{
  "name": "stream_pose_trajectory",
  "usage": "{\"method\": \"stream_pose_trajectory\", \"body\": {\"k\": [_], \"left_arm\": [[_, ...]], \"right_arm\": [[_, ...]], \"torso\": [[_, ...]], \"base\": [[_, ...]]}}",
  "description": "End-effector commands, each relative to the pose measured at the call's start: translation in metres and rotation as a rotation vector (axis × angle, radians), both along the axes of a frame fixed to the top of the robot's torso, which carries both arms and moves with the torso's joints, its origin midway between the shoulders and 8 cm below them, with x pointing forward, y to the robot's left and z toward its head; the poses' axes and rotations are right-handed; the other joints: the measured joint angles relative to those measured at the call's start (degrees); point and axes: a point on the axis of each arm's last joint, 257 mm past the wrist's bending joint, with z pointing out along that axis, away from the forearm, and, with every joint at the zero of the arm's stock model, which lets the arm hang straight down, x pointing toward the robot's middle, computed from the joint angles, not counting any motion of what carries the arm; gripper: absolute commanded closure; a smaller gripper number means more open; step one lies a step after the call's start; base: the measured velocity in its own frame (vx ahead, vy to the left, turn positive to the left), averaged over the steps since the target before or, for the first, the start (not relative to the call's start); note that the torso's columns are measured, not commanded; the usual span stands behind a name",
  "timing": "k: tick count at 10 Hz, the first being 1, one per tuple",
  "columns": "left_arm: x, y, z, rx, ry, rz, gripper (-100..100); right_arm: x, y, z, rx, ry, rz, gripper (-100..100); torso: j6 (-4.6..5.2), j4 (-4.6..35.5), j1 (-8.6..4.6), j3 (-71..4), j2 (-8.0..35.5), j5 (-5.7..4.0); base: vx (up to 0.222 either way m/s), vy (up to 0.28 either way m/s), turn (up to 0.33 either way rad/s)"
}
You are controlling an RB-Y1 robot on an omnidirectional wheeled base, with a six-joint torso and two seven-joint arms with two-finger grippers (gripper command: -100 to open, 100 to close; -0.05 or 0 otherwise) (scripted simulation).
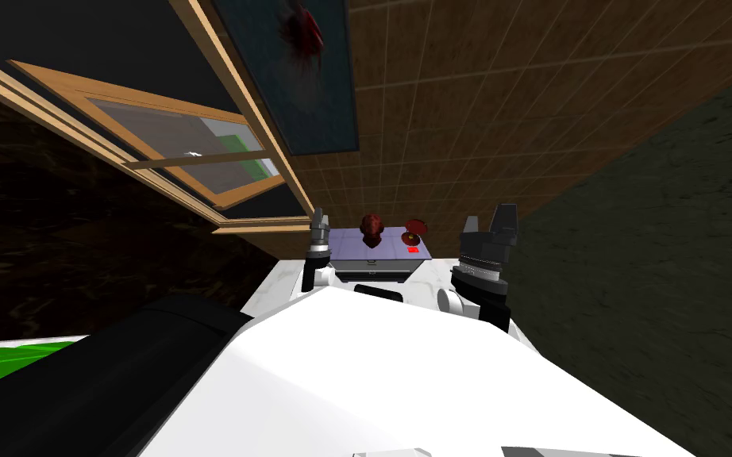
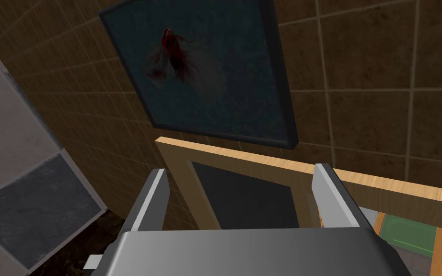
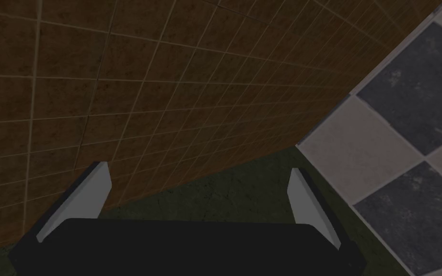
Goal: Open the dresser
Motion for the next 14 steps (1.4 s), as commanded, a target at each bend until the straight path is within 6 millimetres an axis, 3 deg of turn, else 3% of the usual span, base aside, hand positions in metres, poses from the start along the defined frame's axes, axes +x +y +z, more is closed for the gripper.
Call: {"method": "stream_pose_trajectory", "body": {"k": [1,9,10,11,14], "left_arm": [[0.000,0.000,0.000,0.000,0.000,0.000,0],[0.000,0.000,0.000,0.000,0.000,0.000,0],[0.002,-0.002,-0.004,0.027,0.008,-0.014,-100],[0.004,-0.004,-0.008,0.046,0.015,-0.023,-100],[0.011,-0.005,-0.027,0.094,0.041,-0.046,-100]], "right_arm": [[0.000,0.000,0.000,0.000,0.000,0.000,0],[0.000,0.000,0.000,0.000,0.000,0.000,0],[0.000,0.000,0.000,0.000,0.000,0.000,0],[0.000,0.000,0.000,0.000,0.000,0.000,0],[0.000,0.000,0.000,0.000,0.000,0.000,0]], "torso": [[0.00,2.35,0.00,-4.67,2.32,0.00],[0.00,35.37,0.00,-70.73,35.39,0.00],[0.00,39.60,0.00,-79.19,39.62,0.00],[0.00,41.49,-0.01,-83.14,41.54,0.00],[0.00,42.26,-0.05,-84.57,42.25,-0.01]], "base": [[0.000,0.000,0.000],[0.000,0.000,0.000],[0.007,-0.008,0.008],[0.005,-0.015,0.019],[0.006,-0.031,0.018]]}}
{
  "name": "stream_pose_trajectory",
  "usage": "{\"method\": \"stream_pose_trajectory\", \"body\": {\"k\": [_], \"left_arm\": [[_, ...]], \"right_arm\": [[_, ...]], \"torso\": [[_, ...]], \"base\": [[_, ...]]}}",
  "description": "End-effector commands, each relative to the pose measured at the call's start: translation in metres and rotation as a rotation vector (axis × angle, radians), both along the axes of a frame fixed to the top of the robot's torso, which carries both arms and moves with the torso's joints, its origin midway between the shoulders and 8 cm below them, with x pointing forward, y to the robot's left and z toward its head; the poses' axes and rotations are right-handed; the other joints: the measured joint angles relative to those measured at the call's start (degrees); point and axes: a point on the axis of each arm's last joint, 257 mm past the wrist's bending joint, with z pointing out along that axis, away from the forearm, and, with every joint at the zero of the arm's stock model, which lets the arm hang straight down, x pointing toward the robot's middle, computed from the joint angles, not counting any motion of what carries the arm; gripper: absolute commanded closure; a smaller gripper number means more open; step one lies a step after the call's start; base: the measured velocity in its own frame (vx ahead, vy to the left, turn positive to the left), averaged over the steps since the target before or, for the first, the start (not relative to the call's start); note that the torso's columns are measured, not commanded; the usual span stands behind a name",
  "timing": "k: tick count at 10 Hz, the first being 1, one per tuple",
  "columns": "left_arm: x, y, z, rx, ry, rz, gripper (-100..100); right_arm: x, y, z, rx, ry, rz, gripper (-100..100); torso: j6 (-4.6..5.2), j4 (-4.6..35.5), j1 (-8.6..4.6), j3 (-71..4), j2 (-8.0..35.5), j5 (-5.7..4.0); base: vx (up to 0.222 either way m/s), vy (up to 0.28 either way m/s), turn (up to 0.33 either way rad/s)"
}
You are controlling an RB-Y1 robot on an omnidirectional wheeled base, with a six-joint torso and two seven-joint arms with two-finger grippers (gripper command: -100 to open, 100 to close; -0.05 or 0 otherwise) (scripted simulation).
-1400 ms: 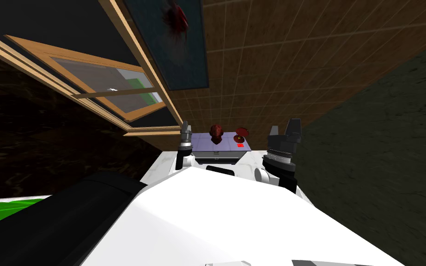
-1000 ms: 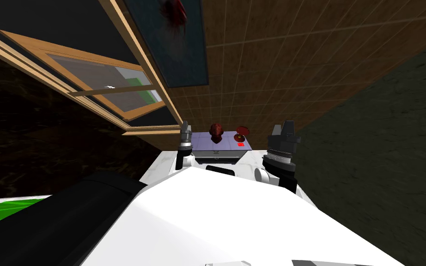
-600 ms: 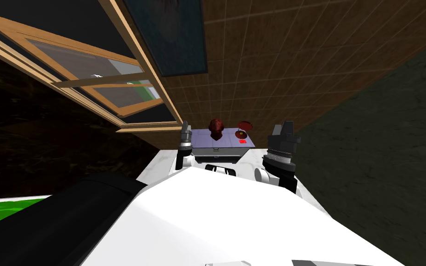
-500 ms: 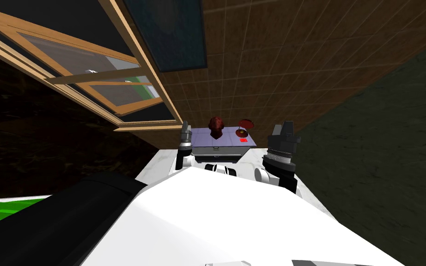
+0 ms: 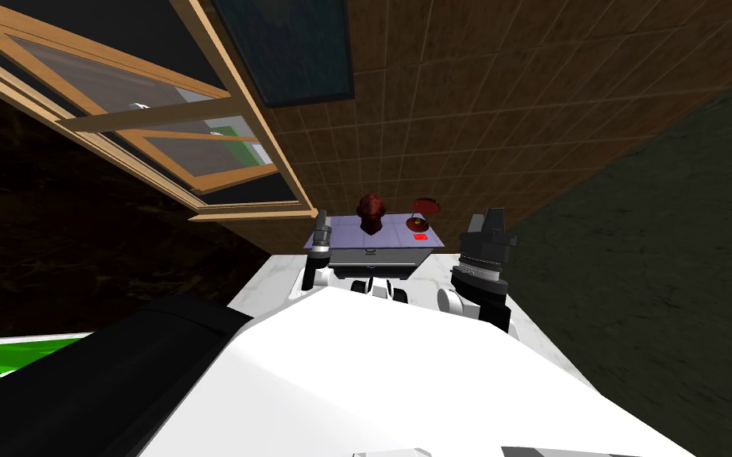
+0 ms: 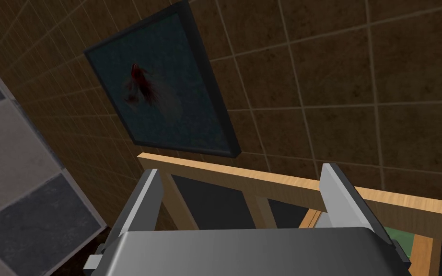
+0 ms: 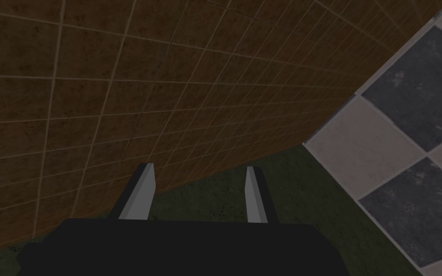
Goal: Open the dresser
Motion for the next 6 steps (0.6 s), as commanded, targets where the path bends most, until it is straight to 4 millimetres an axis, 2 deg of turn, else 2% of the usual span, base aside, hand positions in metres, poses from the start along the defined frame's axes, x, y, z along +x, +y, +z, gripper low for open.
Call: {"method": "stream_pose_trajectory", "body": {"k": [1,6], "left_arm": [[0.006,0.001,-0.018,0.038,0.022,-0.017,-100],[0.017,0.006,-0.059,0.082,0.056,-0.031,-100]], "right_arm": [[0.000,0.000,0.000,0.000,0.000,0.000,0],[0.000,0.000,0.000,0.000,0.000,0.000,0]], "torso": [[0.00,0.01,0.00,-0.01,0.01,0.00],[0.00,0.03,0.05,0.00,0.03,0.01]], "base": [[0.009,-0.041,0.027],[0.011,-0.055,0.033]]}}
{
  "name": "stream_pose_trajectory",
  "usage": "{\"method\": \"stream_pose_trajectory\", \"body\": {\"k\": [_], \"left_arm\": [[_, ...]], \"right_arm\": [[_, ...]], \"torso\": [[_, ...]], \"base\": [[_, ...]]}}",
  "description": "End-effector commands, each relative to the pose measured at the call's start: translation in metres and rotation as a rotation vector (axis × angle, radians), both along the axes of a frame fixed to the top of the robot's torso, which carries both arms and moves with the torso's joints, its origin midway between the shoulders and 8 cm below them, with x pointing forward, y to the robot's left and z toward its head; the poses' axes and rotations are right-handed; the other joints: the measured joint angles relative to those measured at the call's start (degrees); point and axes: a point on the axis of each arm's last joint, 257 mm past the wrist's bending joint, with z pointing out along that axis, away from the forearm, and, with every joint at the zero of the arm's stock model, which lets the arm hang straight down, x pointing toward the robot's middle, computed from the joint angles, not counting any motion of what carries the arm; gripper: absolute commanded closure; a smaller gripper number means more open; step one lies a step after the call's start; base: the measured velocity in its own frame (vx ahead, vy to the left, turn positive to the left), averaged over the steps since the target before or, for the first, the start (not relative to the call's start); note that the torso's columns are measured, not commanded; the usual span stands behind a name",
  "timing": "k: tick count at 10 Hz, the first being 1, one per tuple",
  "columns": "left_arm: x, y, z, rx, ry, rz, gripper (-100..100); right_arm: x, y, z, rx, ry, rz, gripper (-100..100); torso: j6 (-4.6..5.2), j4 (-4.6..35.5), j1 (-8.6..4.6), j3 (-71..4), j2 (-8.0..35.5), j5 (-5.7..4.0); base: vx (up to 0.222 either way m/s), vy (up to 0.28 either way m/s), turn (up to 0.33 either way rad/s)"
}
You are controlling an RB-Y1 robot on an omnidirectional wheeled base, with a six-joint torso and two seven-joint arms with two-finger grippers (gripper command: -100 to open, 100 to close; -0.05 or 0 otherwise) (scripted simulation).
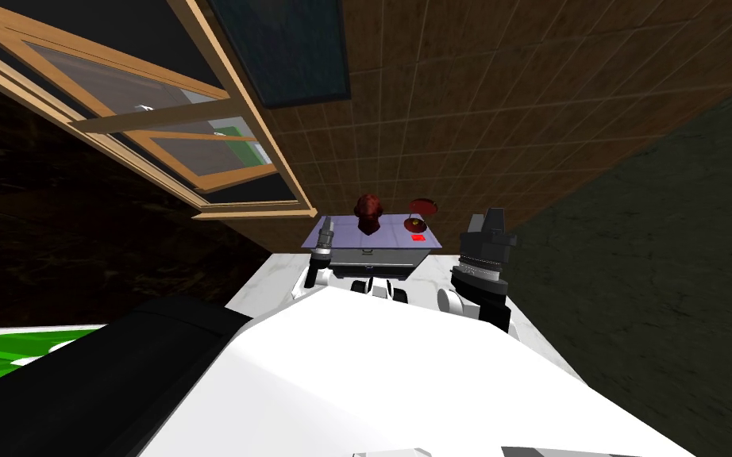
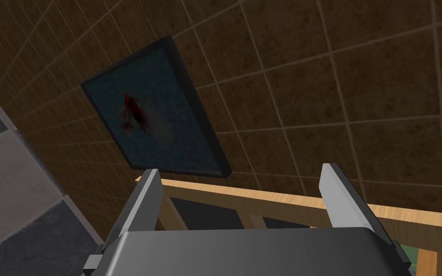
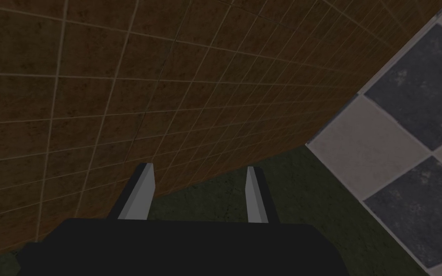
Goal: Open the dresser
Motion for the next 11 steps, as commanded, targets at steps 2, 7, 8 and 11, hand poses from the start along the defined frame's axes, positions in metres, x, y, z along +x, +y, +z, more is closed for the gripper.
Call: {"method": "stream_pose_trajectory", "body": {"k": [2,7,8,11], "left_arm": [[0.004,0.002,-0.026,0.018,0.023,-0.004,-100],[0.009,0.008,-0.058,0.028,0.051,-0.003,-100],[0.010,0.008,-0.064,0.031,0.050,-0.005,-100],[0.012,0.011,-0.080,0.032,0.071,-0.002,-100]], "right_arm": [[0.000,0.000,0.000,0.000,0.000,0.000,0],[0.000,0.000,0.000,0.000,0.000,0.000,0],[0.000,0.000,0.000,0.000,0.000,0.000,0],[0.000,0.000,0.000,0.000,0.000,0.000,0]], "torso": [[0.00,0.00,0.00,0.00,0.00,0.00],[0.00,0.00,-0.02,0.01,0.01,0.00],[0.00,0.00,0.02,0.01,0.02,0.00],[0.00,0.00,0.00,-0.01,-0.01,0.00]], "base": [[0.011,-0.046,0.022],[0.007,-0.039,0.024],[0.009,-0.038,0.028],[0.007,-0.032,0.019]]}}
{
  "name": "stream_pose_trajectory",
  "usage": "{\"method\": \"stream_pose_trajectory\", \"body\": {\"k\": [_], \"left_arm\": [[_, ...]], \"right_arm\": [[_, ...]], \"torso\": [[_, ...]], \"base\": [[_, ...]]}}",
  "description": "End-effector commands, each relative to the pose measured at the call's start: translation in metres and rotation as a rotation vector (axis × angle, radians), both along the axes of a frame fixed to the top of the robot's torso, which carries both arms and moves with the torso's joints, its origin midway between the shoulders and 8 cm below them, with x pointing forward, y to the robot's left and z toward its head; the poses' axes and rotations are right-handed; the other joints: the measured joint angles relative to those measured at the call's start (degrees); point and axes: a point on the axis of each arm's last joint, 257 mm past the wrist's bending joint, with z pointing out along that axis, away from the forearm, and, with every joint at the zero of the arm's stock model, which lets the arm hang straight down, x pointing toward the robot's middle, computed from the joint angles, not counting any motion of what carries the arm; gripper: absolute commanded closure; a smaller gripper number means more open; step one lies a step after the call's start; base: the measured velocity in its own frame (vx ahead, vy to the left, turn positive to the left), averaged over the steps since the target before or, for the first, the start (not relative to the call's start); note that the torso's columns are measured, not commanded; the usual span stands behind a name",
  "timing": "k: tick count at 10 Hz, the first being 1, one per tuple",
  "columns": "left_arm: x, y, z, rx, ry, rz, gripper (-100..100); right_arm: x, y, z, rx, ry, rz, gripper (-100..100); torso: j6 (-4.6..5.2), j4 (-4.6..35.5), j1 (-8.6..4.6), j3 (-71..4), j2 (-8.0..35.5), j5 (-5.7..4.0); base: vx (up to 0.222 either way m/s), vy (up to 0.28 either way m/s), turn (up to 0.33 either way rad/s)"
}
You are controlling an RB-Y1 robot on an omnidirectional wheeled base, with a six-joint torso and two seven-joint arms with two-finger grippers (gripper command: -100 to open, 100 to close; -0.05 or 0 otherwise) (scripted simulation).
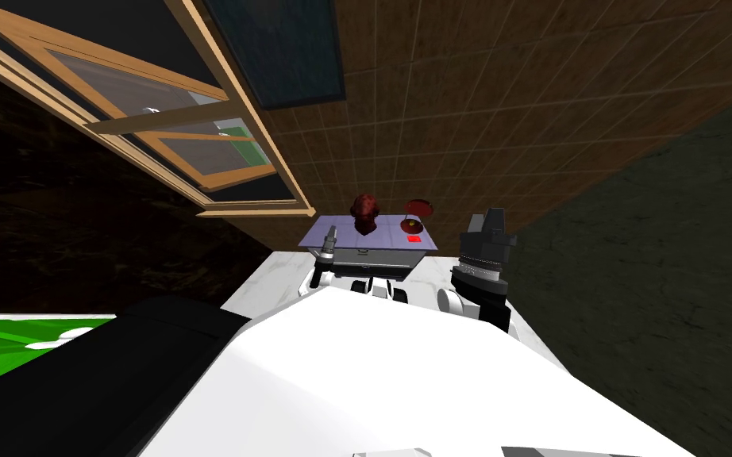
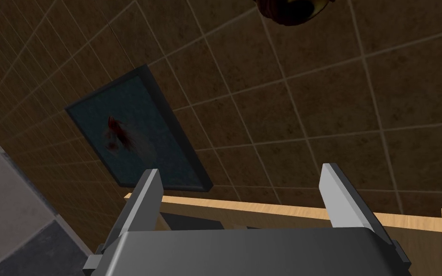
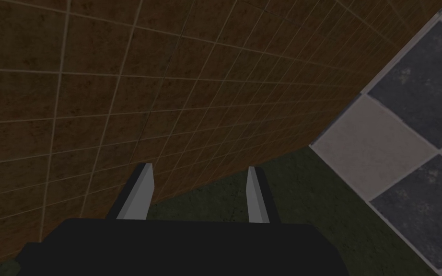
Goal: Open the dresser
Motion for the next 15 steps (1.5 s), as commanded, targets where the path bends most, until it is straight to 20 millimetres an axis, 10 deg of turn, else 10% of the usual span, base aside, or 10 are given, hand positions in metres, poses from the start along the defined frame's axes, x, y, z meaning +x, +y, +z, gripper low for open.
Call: {"method": "stream_pose_trajectory", "body": {"k": [1,15], "left_arm": [[0.000,0.002,-0.016,0.002,0.012,0.000,-100],[-0.002,0.010,-0.100,-0.006,0.100,0.008,-100]], "right_arm": [[0.000,0.000,0.000,0.000,0.000,0.000,0],[0.000,0.000,0.000,0.000,0.000,0.000,0]], "torso": [[0.00,0.00,0.00,0.01,0.02,-0.01],[0.00,0.01,0.00,0.01,0.03,-0.01]], "base": [[0.006,-0.038,0.028],[0.006,-0.038,0.023]]}}
